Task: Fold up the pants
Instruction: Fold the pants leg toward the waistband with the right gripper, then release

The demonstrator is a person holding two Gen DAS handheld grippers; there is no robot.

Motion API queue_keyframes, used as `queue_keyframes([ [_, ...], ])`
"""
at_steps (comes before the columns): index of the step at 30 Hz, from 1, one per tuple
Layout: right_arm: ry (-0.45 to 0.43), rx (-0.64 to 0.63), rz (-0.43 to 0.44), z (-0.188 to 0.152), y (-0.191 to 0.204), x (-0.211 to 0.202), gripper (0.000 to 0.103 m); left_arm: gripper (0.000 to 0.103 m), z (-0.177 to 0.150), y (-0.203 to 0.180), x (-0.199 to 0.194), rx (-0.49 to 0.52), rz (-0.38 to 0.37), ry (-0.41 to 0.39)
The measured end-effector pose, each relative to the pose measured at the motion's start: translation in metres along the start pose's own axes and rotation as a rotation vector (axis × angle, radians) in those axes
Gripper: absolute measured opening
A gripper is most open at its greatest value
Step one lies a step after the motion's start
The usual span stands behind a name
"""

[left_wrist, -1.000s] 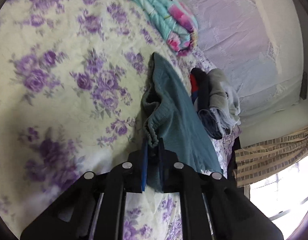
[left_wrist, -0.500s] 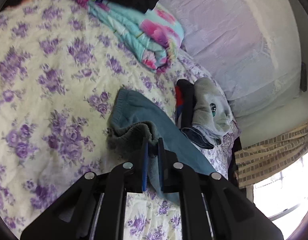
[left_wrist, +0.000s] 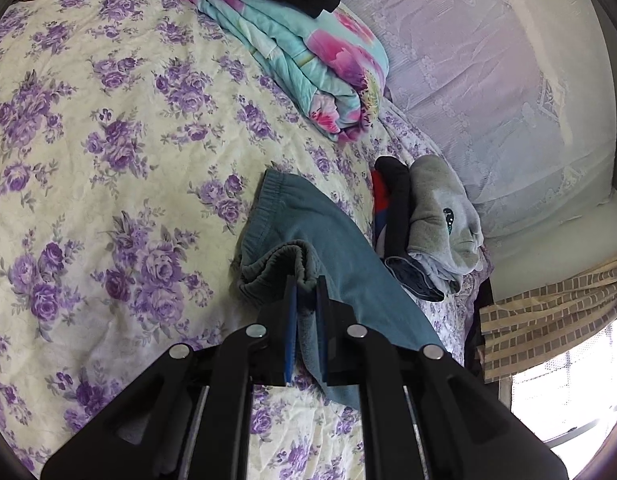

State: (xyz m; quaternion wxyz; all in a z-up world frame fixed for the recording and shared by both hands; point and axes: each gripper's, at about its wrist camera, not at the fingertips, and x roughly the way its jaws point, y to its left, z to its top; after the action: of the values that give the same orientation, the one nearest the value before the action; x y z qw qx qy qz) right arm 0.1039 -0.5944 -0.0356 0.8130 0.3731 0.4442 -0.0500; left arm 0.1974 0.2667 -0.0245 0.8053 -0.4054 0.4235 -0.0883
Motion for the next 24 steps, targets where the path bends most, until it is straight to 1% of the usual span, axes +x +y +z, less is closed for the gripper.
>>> queue_keyframes([
  [2,-0.007,0.032,0.009,0.003,-0.002,0.009,0.016,0.008,0.001,0.000,0.002,-0.003,0.006,0.000],
  [3,-0.019,0.039,0.014,0.004,-0.001,0.011,0.006,0.008,0.002,0.001,0.003,-0.011,0.003,0.001],
  [4,-0.030,0.038,0.025,0.006,0.001,0.010,0.003,0.008,0.003,0.001,0.003,-0.019,-0.002,0.002],
  [8,-0.100,-0.027,0.059,0.027,0.036,-0.015,0.003,0.008,0.012,-0.009,0.000,-0.024,-0.025,0.002],
  [12,-0.190,-0.092,0.134,0.052,0.082,-0.062,0.003,0.008,0.018,-0.037,-0.015,0.020,-0.060,-0.014],
  [14,-0.224,-0.123,0.155,0.052,0.095,-0.089,0.003,0.008,0.015,-0.048,-0.028,0.054,-0.070,-0.024],
  [15,-0.230,-0.128,0.150,0.050,0.095,-0.098,0.003,0.008,0.012,-0.050,-0.034,0.063,-0.075,-0.026],
  [16,-0.228,-0.128,0.144,0.045,0.092,-0.104,0.003,0.008,0.008,-0.049,-0.040,0.067,-0.078,-0.023],
  [18,-0.198,-0.105,0.118,0.029,0.073,-0.111,0.003,0.008,-0.004,-0.039,-0.048,0.062,-0.072,-0.011],
  [21,-0.136,-0.044,0.068,-0.002,0.033,-0.110,0.003,0.008,-0.026,-0.009,-0.054,0.007,-0.080,0.021],
  [22,-0.121,-0.018,0.062,-0.012,0.020,-0.108,0.003,0.008,-0.033,0.003,-0.055,-0.010,-0.079,0.029],
  [24,-0.099,0.044,0.060,-0.032,-0.009,-0.106,0.003,0.008,-0.048,0.033,-0.058,-0.075,-0.081,0.039],
])
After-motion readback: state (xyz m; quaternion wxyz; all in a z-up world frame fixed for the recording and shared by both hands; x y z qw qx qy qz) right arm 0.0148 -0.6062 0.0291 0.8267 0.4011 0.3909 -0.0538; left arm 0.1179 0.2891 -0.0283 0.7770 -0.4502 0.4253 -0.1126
